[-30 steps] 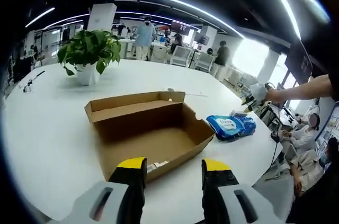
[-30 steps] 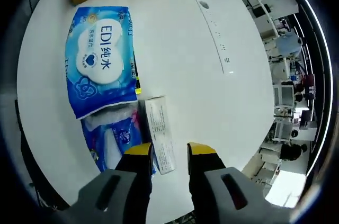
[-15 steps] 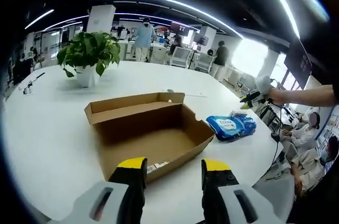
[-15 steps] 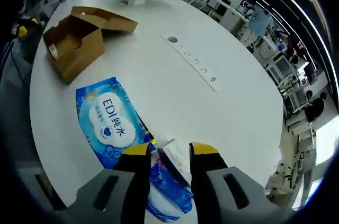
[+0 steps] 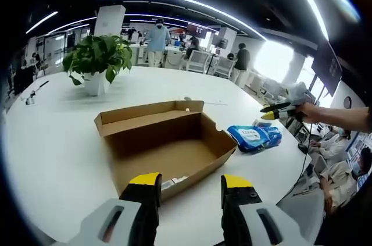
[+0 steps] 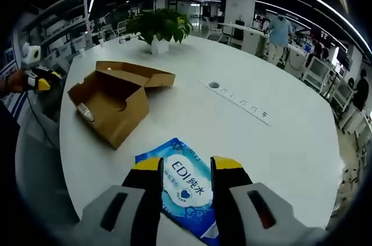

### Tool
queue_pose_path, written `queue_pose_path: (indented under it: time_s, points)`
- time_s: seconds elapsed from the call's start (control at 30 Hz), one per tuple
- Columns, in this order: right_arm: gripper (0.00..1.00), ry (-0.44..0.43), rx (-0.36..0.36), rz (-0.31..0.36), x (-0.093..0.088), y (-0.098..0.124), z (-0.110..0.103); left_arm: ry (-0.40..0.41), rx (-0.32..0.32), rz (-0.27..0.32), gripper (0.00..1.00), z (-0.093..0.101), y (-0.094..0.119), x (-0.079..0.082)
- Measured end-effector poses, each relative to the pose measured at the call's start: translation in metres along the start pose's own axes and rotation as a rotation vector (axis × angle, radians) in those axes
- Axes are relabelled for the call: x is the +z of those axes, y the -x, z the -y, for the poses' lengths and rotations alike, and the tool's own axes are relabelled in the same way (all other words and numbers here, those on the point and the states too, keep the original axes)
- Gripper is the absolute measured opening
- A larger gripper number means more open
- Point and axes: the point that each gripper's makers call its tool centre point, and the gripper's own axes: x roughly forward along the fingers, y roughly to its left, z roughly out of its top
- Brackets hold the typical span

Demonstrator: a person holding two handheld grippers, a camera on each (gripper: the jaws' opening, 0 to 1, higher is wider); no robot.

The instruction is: Operate the shoe box by opening the lid, removing the specified soft item, and placing it in the target area until the item is outside and the box remains undamaged.

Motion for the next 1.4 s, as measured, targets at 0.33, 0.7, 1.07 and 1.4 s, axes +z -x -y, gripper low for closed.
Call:
queue_pose_path:
  time_s: [0.33, 0.7, 1.07, 1.4]
  points:
    - [0.35, -0.041, 0.084, 0.029, -0.018, -0.003, -0.071, -0.02, -0.022, -0.037, 0.41, 0.0, -0.003, -0.01]
    - [0.37, -0.143, 0.108, 0.047, -0.047, 0.009, -0.116, -0.09, -0.054, -0.097, 0.41, -0.003, -0.02, -0.01]
    - [0.39, -0.211, 0.108, 0.079, -0.064, 0.03, -0.139, -0.207, -0.062, -0.187, 0.4, -0.033, -0.045, -0.004]
    - [0.4, -0.244, 0.11, 0.091, -0.075, 0.044, -0.161, -0.268, -0.091, -0.311, 0.4, -0.059, -0.071, -0.014]
